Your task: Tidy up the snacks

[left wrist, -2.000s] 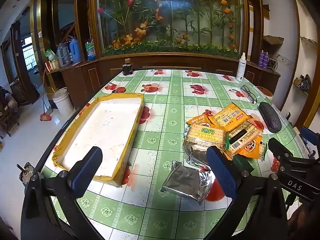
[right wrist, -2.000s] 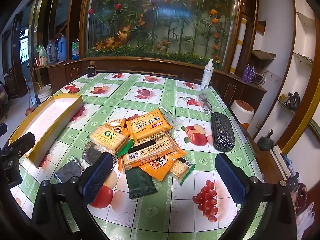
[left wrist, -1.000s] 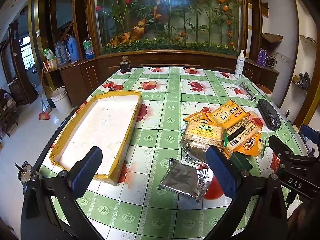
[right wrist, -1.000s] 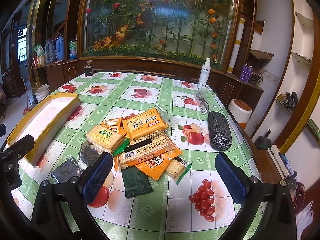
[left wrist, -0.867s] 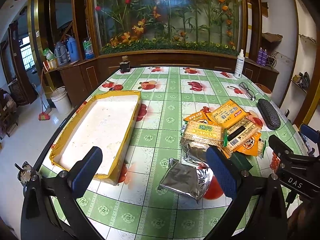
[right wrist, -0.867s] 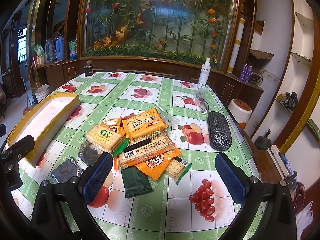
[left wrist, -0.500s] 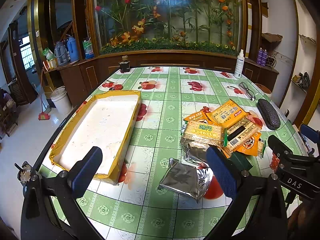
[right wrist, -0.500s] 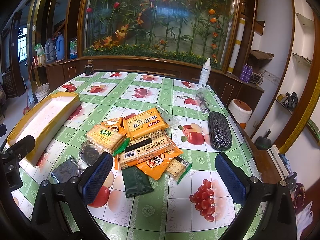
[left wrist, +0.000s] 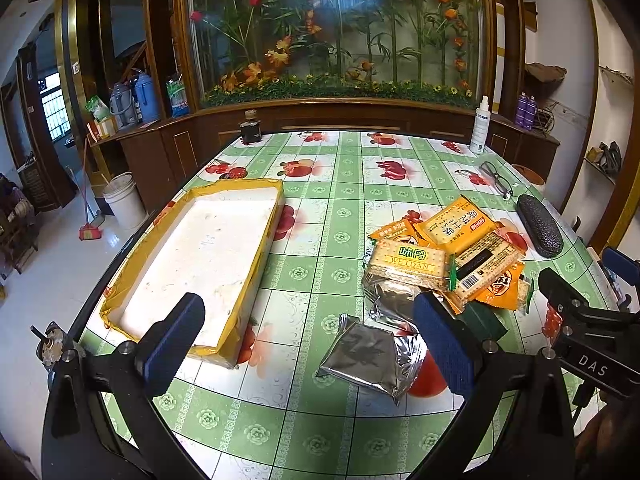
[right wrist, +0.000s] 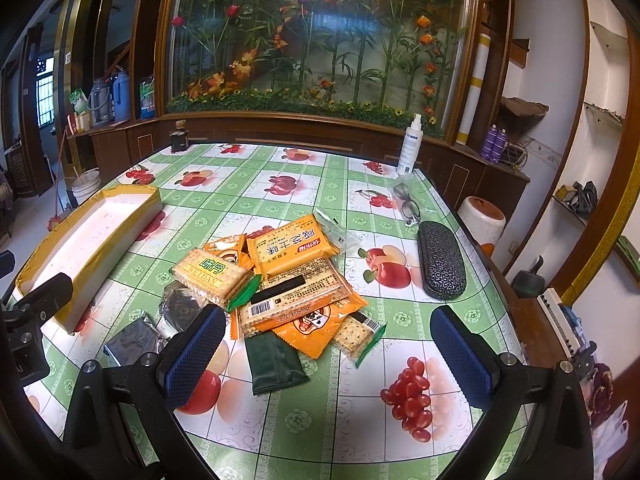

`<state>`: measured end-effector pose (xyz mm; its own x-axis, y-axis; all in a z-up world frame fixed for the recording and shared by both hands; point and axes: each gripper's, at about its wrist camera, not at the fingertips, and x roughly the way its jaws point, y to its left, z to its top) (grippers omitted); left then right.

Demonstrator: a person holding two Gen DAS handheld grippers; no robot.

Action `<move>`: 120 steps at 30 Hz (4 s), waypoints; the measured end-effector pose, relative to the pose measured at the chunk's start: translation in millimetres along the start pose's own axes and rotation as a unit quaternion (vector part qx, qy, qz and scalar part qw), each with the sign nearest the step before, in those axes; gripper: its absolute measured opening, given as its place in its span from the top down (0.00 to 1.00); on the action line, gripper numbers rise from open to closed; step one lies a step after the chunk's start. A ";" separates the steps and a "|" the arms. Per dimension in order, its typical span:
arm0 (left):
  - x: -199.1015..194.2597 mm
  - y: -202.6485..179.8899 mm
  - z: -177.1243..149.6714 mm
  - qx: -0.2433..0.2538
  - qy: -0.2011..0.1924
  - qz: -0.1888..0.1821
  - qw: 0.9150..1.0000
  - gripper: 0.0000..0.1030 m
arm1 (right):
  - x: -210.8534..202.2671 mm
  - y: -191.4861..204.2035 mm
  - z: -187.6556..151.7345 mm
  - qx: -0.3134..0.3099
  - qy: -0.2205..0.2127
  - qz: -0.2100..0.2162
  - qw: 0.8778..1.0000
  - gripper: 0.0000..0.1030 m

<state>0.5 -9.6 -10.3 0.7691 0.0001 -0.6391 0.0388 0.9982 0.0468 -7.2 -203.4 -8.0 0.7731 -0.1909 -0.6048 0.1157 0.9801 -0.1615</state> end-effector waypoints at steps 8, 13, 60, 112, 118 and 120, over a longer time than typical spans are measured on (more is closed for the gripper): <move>0.4 0.8 1.3 0.003 0.011 0.003 1.000 0.00 | 0.4 2.4 -1.4 -0.002 0.001 0.002 1.000 0.00; 0.0 2.8 1.4 0.001 0.010 0.002 1.000 0.00 | 0.7 4.9 -2.3 -0.004 0.002 0.003 1.000 0.00; -12.0 4.0 5.6 -0.022 -0.004 -0.005 1.000 0.00 | -2.6 6.7 -2.7 -0.004 0.007 0.011 1.000 0.00; 111.6 -8.9 -23.9 0.044 0.152 -0.119 0.980 0.36 | 113.5 -4.2 24.1 -0.045 0.062 0.243 0.967 0.00; 109.9 1.8 -18.3 0.035 0.145 -0.124 0.981 0.38 | 128.8 56.3 36.4 -0.151 0.062 0.329 0.930 0.02; 106.2 6.6 -17.0 0.029 0.140 -0.129 0.981 0.38 | 137.8 72.9 35.8 -0.177 0.074 0.326 0.926 0.05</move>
<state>71.6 -2.0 -90.9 0.5235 -0.2273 -0.8211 0.2509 0.9622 -0.1064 130.1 -156.2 -75.2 0.5100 0.4047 -0.7590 -0.5777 0.8149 0.0463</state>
